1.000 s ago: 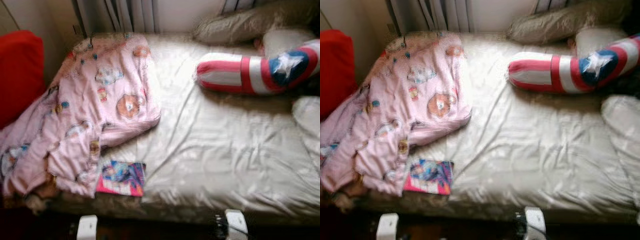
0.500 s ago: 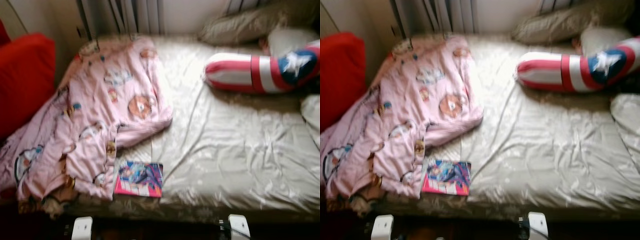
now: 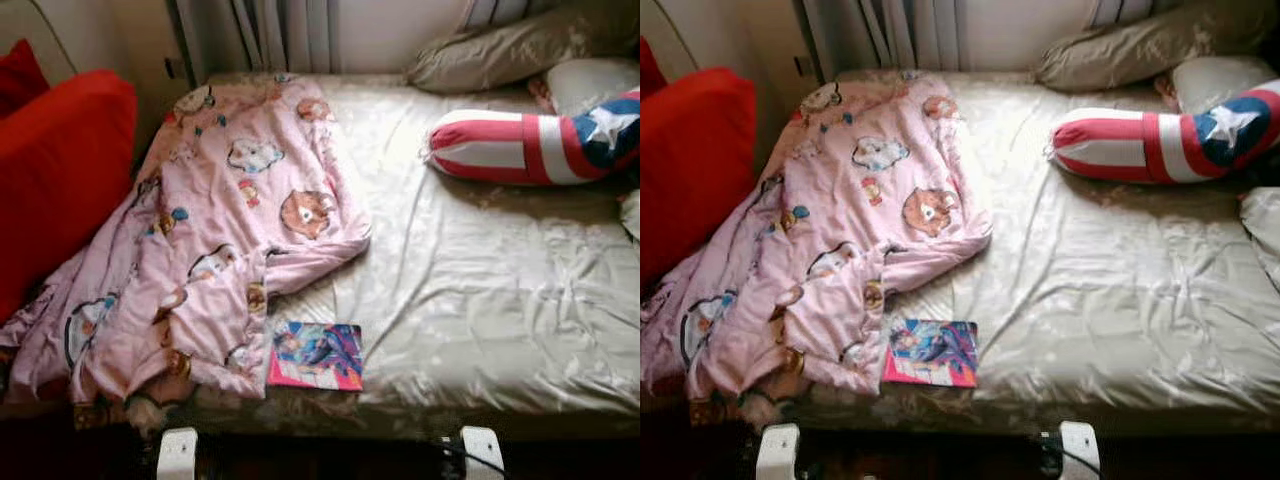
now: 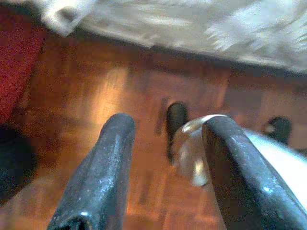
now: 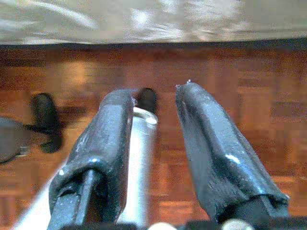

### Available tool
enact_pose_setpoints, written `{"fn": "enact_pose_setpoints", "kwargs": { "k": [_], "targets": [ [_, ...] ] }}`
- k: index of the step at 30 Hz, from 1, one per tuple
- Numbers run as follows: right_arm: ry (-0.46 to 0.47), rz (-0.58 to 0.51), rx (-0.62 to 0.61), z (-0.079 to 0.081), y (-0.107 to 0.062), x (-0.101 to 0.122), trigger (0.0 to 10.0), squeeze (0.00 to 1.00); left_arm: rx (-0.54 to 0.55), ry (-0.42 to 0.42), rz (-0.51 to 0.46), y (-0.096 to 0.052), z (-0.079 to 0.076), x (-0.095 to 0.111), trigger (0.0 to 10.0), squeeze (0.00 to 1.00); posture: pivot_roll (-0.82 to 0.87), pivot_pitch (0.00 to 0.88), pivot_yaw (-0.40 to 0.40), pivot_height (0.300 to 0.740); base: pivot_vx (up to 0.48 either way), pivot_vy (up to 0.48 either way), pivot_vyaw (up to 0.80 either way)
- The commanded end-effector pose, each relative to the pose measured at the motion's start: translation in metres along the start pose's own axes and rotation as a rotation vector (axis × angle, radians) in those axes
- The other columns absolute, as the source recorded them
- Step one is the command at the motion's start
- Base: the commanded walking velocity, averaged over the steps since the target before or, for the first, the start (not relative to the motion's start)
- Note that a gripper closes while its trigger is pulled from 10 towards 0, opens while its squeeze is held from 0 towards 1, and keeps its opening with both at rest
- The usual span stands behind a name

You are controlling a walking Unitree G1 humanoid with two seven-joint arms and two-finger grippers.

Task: Clean up the room

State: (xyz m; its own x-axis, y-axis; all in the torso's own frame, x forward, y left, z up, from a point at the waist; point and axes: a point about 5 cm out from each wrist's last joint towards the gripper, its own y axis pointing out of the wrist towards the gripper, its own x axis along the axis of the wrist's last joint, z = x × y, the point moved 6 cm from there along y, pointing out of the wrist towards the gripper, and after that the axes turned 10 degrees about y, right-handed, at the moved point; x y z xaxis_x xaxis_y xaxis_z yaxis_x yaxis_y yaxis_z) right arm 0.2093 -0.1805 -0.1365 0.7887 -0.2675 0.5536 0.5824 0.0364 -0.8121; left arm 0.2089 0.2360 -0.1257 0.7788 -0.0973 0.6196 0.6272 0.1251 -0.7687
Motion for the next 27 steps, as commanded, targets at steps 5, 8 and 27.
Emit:
{"fn": "enact_pose_setpoints", "kwargs": {
  "k": [5,8,27],
  "targets": [
    [0.008,0.022,-0.016,-0.0065,-0.0022,-0.0087,10.0,0.00,-0.008,0.004,0.029,-0.0013,-0.0026,-0.0085,10.0,0.00,0.06,0.160,-0.021,0.740,0.000,0.326,0.00],
    [0.007,0.023,-0.015,-0.0065,-0.0022,-0.0088,10.0,0.00,-0.006,0.005,0.031,-0.0016,-0.0019,-0.0094,10.0,0.00,0.06,0.160,-0.021,0.740,0.000,0.326,0.00],
    [0.006,0.022,-0.010,-0.0055,-0.0022,-0.0092,10.0,0.00,-0.010,0.012,0.028,-0.0028,-0.0026,-0.0124,10.0,0.00,0.06,0.146,-0.016,0.740,0.000,0.066,0.00]
  ]
}}
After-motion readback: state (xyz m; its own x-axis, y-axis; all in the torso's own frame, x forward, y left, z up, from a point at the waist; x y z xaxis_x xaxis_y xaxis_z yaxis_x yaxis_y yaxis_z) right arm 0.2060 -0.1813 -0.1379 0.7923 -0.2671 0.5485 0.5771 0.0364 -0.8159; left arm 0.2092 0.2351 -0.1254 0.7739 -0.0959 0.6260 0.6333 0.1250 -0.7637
